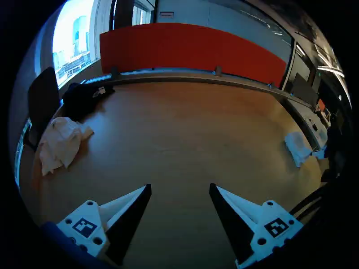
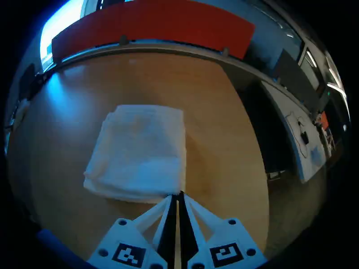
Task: Fold towel
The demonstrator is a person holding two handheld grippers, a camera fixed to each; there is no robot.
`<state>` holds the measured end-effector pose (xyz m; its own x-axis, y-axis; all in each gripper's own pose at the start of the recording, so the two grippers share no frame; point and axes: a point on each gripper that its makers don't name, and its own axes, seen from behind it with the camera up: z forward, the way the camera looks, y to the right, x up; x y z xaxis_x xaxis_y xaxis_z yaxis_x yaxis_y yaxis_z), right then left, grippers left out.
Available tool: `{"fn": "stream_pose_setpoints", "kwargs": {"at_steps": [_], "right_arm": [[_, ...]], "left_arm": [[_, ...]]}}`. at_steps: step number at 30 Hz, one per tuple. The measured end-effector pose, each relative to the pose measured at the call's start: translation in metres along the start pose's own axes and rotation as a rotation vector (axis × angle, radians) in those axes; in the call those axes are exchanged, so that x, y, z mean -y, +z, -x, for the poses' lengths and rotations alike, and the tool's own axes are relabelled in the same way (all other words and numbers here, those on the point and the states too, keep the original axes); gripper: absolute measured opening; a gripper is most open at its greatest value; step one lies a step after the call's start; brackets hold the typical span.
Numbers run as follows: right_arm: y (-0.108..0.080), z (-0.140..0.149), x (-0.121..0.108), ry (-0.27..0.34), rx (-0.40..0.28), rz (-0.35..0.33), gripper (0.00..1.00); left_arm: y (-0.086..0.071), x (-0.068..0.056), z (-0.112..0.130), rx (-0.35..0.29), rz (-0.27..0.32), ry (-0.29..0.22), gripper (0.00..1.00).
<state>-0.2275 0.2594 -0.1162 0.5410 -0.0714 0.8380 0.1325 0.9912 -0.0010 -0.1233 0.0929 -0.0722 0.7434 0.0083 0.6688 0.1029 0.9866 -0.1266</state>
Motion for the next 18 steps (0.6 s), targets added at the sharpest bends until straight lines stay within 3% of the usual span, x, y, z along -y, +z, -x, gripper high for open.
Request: {"fn": "stream_pose_setpoints", "kwargs": {"at_steps": [18], "right_arm": [[0.0106, 0.0106, -0.0008, 0.054, 0.019, 0.038, 0.06]], "left_arm": [[-0.0012, -0.0011, 0.0009, 0.0, -0.002, 0.008, 0.96]]}}
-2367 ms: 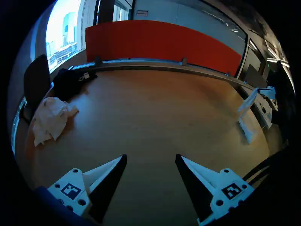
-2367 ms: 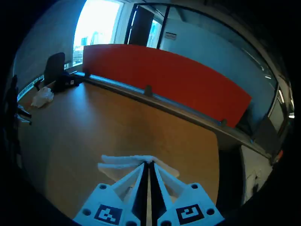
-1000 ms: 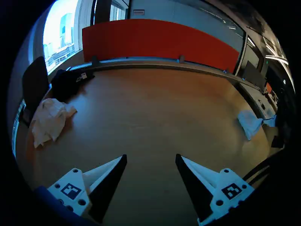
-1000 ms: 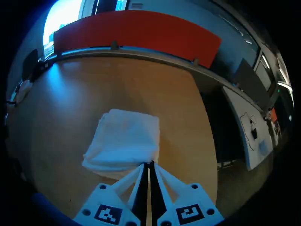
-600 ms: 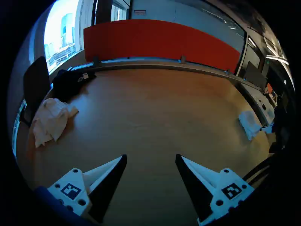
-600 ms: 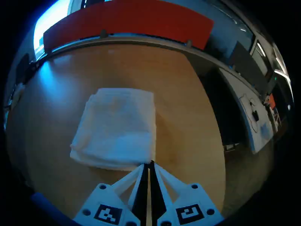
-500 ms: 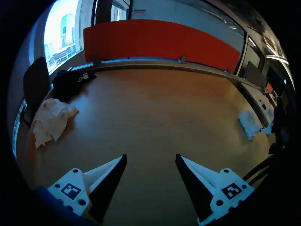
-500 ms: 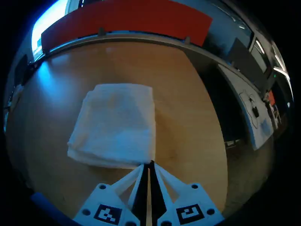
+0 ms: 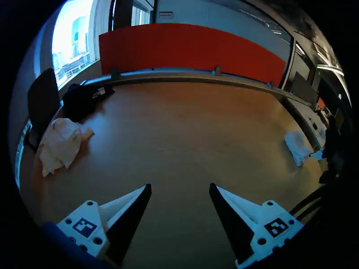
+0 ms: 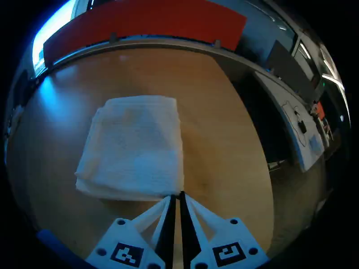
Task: Fold towel
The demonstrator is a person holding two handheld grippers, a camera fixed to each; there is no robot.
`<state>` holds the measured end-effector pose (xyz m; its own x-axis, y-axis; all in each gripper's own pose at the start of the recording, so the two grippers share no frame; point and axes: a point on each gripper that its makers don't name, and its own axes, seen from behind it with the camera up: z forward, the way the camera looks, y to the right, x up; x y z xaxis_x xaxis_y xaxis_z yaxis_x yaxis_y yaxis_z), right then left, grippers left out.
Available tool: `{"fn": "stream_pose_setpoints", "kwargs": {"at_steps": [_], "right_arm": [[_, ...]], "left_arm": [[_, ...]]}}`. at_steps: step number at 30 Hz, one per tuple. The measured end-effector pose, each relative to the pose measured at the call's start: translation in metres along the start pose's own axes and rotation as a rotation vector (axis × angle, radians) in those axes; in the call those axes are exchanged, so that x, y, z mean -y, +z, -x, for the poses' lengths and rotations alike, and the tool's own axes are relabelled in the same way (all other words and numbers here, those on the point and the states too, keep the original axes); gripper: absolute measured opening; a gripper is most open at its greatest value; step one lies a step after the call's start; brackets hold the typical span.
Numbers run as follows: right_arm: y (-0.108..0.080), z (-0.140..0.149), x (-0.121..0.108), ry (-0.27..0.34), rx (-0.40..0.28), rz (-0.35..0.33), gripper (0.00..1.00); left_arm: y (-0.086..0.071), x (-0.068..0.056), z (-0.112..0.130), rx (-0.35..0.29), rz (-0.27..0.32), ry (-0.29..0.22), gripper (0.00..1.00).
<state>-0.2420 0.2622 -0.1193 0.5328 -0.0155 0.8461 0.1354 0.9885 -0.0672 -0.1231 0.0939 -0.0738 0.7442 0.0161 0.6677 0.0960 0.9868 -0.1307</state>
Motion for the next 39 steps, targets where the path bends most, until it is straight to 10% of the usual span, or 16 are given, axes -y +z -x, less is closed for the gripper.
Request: {"fn": "stream_pose_setpoints", "kwargs": {"at_steps": [21, 39], "right_arm": [[-0.02, 0.011, -0.004, 0.047, -0.039, 0.036, 0.88], [-0.055, -0.042, 0.026, 0.111, -0.248, -0.005, 0.89]], "left_arm": [[-0.005, 0.005, 0.002, -0.009, 0.001, -0.002, 0.96], [-0.007, 0.012, -0.01, -0.054, -0.002, -0.025, 0.96]]}}
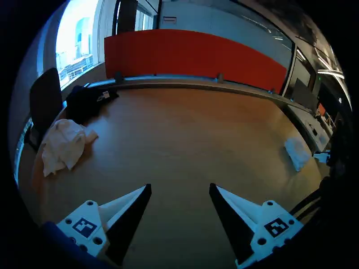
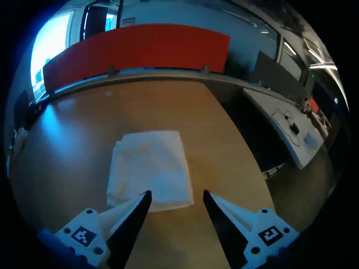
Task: Fold towel
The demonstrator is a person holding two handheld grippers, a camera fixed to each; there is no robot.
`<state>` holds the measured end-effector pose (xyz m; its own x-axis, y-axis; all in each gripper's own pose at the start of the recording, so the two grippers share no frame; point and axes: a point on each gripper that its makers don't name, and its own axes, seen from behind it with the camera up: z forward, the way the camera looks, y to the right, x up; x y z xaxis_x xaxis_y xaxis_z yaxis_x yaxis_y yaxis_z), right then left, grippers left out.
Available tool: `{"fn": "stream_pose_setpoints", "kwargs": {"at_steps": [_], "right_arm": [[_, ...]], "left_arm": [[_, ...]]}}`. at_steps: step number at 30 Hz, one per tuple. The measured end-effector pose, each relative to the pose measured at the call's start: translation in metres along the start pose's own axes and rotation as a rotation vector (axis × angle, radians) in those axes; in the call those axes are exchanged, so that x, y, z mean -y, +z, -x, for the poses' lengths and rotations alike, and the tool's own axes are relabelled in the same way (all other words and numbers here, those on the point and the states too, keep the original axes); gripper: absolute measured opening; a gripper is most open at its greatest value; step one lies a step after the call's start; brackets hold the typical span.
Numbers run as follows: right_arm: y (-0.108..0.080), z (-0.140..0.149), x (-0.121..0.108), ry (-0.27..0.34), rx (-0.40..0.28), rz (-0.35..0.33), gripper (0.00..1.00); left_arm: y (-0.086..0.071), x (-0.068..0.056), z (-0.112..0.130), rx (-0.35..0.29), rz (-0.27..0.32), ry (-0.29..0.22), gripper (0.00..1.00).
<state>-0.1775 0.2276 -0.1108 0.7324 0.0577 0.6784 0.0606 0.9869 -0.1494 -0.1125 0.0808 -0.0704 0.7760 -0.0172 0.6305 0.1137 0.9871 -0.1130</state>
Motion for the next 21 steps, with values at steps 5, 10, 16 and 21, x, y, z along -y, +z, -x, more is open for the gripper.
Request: {"fn": "stream_pose_setpoints", "kwargs": {"at_steps": [5, 10, 16, 21], "right_arm": [[-0.008, -0.031, 0.011, 0.021, -0.108, -0.01, 0.89], [-0.018, -0.064, 0.025, 0.036, -0.222, -0.032, 0.89], [-0.03, -0.102, 0.039, 0.063, -0.348, -0.056, 0.89], [-0.035, -0.123, 0.052, 0.083, -0.414, -0.081, 0.89]], "left_arm": [[0.002, 0.0, -0.006, -0.021, -0.001, -0.002, 0.96], [0.004, -0.002, -0.018, -0.062, 0.002, -0.003, 0.96], [0.005, -0.001, -0.036, -0.132, -0.009, -0.032, 0.96], [0.002, 0.0, -0.054, -0.209, -0.013, -0.046, 0.96]]}}
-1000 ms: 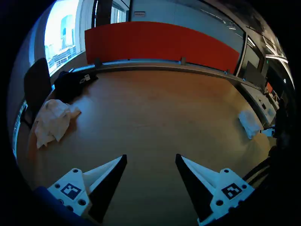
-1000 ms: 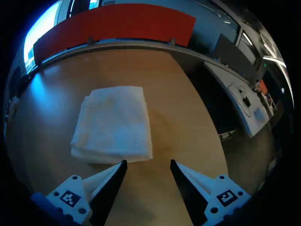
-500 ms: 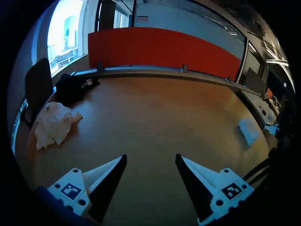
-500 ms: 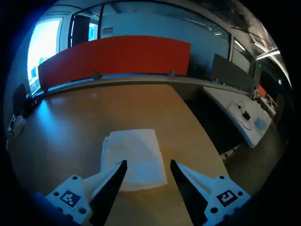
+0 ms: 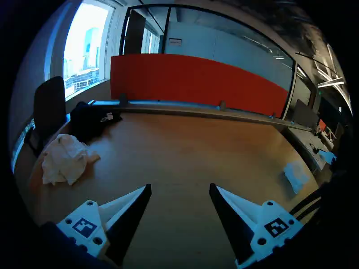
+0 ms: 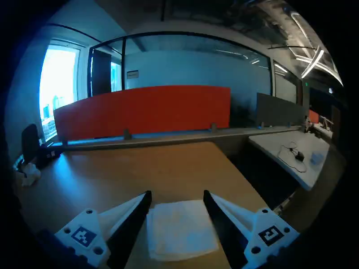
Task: Fold towel
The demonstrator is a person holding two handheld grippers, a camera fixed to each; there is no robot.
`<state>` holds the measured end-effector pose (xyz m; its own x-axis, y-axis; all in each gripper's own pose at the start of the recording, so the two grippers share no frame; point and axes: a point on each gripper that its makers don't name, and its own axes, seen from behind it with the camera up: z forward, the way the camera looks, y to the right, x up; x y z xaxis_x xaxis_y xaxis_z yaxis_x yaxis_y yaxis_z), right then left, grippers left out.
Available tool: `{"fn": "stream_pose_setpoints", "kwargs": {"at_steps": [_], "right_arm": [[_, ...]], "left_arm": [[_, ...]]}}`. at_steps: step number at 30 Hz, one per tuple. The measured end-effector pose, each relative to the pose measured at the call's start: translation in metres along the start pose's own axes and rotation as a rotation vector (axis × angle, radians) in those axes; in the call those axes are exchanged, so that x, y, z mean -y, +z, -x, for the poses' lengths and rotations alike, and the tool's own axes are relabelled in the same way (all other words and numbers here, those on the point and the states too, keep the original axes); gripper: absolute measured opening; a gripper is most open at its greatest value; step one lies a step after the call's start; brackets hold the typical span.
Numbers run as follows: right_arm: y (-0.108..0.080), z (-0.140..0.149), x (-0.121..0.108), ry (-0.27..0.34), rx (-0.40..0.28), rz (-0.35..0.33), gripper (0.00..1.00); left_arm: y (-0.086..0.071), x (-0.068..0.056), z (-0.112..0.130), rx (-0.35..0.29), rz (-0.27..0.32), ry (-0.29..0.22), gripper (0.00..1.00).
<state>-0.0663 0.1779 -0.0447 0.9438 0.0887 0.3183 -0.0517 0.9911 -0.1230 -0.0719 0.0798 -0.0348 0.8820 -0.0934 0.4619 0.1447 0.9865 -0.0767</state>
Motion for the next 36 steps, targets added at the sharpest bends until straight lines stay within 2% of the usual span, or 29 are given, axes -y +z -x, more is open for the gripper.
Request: {"fn": "stream_pose_setpoints", "kwargs": {"at_steps": [8, 15, 23, 30, 36], "right_arm": [[0.002, -0.026, 0.026, -0.011, -0.075, -0.033, 0.89], [0.003, -0.05, 0.064, -0.007, -0.133, -0.066, 0.89], [0.005, -0.067, 0.111, -0.001, -0.177, -0.099, 0.89], [0.008, -0.076, 0.153, -0.005, -0.207, -0.118, 0.89], [0.01, -0.079, 0.181, -0.018, -0.219, -0.132, 0.89]], "left_arm": [[-0.002, 0.011, -0.027, -0.125, -0.032, -0.017, 0.96], [-0.002, 0.021, -0.043, -0.199, -0.049, -0.043, 0.96], [-0.001, 0.029, -0.058, -0.271, -0.068, -0.036, 0.96], [0.0, 0.034, -0.066, -0.32, -0.069, -0.051, 0.96], [0.002, 0.035, -0.072, -0.349, -0.068, -0.026, 0.96]]}}
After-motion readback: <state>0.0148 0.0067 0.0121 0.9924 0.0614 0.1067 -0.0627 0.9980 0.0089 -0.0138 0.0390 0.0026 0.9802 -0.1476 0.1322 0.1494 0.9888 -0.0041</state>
